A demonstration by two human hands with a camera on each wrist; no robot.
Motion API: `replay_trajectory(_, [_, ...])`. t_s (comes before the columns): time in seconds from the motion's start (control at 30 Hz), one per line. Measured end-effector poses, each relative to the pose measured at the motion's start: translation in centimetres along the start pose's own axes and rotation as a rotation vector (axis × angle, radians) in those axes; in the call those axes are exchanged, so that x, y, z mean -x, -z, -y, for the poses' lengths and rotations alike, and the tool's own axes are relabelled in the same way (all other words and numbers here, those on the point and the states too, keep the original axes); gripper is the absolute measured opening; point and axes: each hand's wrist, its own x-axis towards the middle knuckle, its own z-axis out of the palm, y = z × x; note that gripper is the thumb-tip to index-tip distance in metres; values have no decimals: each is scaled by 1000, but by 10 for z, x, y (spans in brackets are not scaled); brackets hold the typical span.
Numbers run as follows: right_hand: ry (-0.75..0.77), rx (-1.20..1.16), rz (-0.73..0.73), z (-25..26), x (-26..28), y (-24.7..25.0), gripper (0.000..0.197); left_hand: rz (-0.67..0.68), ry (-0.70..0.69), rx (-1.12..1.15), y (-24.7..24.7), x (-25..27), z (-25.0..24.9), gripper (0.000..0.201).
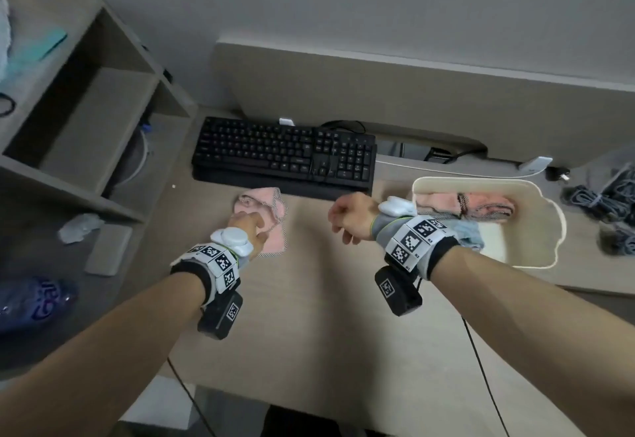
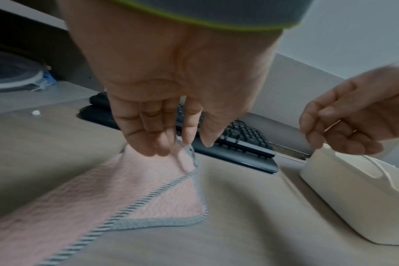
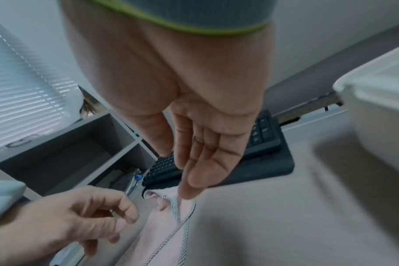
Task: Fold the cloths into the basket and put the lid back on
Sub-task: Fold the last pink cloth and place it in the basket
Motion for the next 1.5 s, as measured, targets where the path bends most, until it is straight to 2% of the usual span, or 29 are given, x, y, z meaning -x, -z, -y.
replay_trajectory(0.07, [-29, 21, 35, 18, -19, -23, 18, 10, 10, 23, 4, -9, 27, 35])
replay_trajectory(0.27, [-52, 50, 37, 66, -55, -61, 20, 48, -96, 97, 18, -44, 68, 54])
replay_trajectory(0.4, [-54, 150, 53, 72, -79, -77, 32, 91, -154, 113, 14, -64, 67, 46])
replay_trajectory(0.5, [-37, 194, 49, 88, -79, -87, 30, 100, -200, 134, 12, -75, 67, 42])
replay_trajectory(0.67, [98, 374, 81, 105, -75, -92, 43, 80, -288, 204, 15, -70, 65, 29])
replay_trajectory(0.73, [122, 414, 98, 111, -73, -92, 42, 68, -293, 215, 20, -65, 68, 26])
replay_trajectory(0.87, [87, 382, 47, 115, -65, -92, 31, 62, -267, 231, 28, -61, 73, 17])
replay_trajectory(0.97, [77, 437, 15, 125, -51, -88, 30, 32, -267, 211, 36, -52, 73, 16])
replay_trajectory(1.07, [115, 275, 1, 132, -40, -84, 25, -20, -242, 223, 42, -41, 69, 19])
replay_trajectory(1.17, [153, 134, -17, 134, -21, -71, 19, -81, -168, 326, 48, -25, 62, 34])
replay_trajectory(1.23, [180, 72, -41, 135, -8, -63, 14, -94, -137, 345, 56, -14, 54, 30])
replay_trajectory(1.37, [251, 16, -106, 131, 19, -53, 5, -25, -114, 441, 66, 15, 37, 20])
replay_trajectory(1.5, [314, -95, -150, 121, 50, -37, 26, 64, -148, 476, 55, 37, 14, 41])
